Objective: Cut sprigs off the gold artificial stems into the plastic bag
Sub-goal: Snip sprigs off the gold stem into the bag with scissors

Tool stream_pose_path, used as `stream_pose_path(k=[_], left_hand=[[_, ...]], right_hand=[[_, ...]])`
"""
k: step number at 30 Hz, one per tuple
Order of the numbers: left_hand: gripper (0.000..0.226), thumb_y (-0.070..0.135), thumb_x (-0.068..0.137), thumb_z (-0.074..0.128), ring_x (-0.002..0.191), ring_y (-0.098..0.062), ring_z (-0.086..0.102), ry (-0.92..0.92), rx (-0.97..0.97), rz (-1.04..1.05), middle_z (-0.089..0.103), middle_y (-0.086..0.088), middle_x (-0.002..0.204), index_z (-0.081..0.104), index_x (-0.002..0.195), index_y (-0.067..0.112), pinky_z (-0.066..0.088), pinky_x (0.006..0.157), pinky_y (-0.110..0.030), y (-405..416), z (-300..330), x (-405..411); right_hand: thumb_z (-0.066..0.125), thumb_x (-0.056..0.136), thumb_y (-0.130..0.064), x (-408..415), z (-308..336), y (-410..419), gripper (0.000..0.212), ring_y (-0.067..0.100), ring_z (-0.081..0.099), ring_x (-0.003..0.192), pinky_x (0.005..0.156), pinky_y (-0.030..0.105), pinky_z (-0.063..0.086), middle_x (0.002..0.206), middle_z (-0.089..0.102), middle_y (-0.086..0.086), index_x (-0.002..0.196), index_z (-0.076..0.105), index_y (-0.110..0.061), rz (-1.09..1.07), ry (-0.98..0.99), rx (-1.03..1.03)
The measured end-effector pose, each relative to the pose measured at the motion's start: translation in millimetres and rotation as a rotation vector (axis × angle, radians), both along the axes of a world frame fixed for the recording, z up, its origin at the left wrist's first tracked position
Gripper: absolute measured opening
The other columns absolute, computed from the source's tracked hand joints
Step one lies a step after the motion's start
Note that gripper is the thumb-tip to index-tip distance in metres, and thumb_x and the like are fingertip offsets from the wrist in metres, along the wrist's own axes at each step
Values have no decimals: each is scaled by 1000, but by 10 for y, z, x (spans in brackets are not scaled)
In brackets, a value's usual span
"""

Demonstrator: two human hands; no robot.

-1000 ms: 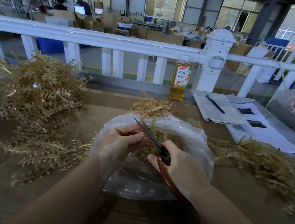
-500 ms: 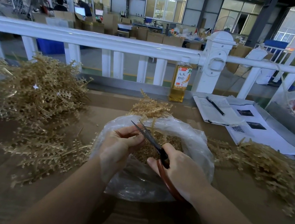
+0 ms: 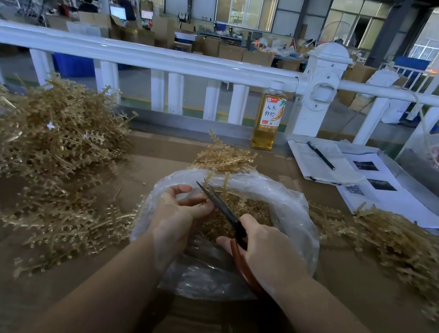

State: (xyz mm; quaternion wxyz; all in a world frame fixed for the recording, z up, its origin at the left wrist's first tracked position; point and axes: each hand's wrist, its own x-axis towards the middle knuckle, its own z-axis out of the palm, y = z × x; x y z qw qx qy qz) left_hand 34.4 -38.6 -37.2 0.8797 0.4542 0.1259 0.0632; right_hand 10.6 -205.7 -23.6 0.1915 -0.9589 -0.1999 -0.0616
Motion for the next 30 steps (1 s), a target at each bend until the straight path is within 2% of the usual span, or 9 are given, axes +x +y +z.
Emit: stream_pose_path(k=[3,5,11,15,20,22,24,27,30], left_hand=[[48,-18,71,64,72,-22,72,-11,-1,7,71,-11,79,45,102,13,56,57,-27,-1,1,8],[45,-17,72,65,70,-20,72,-20,-4,-3,67,-12,84,46,102,11,56,58,-26,-6,15,11],[39,-18,76,60,64,-17,69,-13,-19,-85,63,-10,75,47,96,13,57,57,-25,9,33,2],[33,-19,77,58,60,-14,68,-10,67,-172,67,-5,67,59,88,12,55,54,-23,12,24,-25],[8,2,81,64,67,-16,71,83,24,-264,72,-8,76,67,87,7,57,58,-24,61,51,-17],[14,-7,81,61,63,-16,70,106,23,-237,72,-8,70,64,82,6,57,56,-23,50,48,-2],[20,-13,80,59,63,-16,71,110,14,-230,72,-8,71,60,87,5,56,53,-23,42,51,0],[22,-12,81,59,66,-17,71,116,17,-252,73,-8,74,62,97,3,55,52,-23,50,63,3],[17,-10,82,59,60,-17,70,125,41,-241,71,-9,69,64,89,5,54,50,-24,46,77,0]], right_hand=[[43,88,-67,7,-6,-9,38,12,60,78,70,28,50,82,60,-9,98,46,-30,-12,-3,36],[43,88,-66,19,3,-24,37,13,61,81,75,32,52,84,62,-7,97,48,-31,-32,17,88],[45,89,-65,9,28,-27,32,11,58,79,69,27,45,78,56,-12,93,45,-34,-55,44,101],[44,89,-66,-5,35,-17,36,14,59,77,65,28,44,75,57,-11,94,47,-30,-80,28,54],[45,89,-66,-4,27,-14,34,13,58,78,62,27,39,76,57,-12,93,48,-32,-77,34,63],[45,88,-66,1,19,-18,35,12,58,75,60,25,39,75,57,-12,94,48,-32,-78,34,66],[45,88,-67,11,11,-27,35,10,56,72,56,22,36,72,55,-13,93,46,-33,-83,28,74],[46,87,-67,27,2,-51,34,7,51,67,54,18,33,68,53,-13,89,46,-32,-93,27,105],[47,87,-66,28,-3,-57,34,6,50,65,54,16,32,66,51,-14,87,46,-33,-85,21,117]])
